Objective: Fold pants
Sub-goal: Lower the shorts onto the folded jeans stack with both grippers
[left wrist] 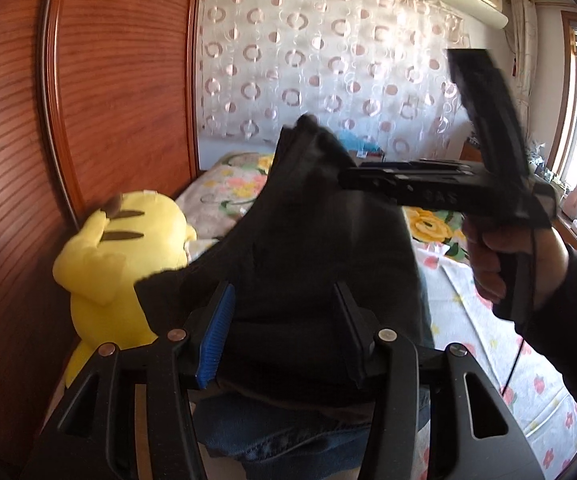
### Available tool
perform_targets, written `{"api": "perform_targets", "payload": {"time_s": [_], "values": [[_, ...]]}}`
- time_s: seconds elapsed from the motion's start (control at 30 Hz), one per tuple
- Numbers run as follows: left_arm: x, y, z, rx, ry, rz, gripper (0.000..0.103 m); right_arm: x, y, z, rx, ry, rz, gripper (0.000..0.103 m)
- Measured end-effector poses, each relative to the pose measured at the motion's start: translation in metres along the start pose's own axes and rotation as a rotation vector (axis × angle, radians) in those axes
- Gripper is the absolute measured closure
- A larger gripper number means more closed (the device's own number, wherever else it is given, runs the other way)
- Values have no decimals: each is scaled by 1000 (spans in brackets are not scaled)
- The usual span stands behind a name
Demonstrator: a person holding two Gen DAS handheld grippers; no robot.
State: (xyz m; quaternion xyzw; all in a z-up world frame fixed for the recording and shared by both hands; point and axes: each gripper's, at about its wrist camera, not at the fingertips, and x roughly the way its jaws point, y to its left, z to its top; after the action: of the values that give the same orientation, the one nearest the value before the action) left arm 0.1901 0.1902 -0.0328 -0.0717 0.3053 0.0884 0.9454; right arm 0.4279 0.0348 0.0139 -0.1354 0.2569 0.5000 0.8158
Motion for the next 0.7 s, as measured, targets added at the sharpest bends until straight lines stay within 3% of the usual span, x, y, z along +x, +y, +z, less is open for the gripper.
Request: {"api": "perform_targets", "payload": {"time_s": [0.2, 0.5, 0.7], "values": [[3, 1, -4, -14, 3, 4, 52, 20, -3, 10, 48, 7, -5, 62], [2, 1, -4, -6, 4, 8, 52, -22, 31, -8, 31, -55, -54, 62], [-2, 1, -2, 4, 3, 13, 51, -40, 50, -25, 39, -51, -78, 62]]}}
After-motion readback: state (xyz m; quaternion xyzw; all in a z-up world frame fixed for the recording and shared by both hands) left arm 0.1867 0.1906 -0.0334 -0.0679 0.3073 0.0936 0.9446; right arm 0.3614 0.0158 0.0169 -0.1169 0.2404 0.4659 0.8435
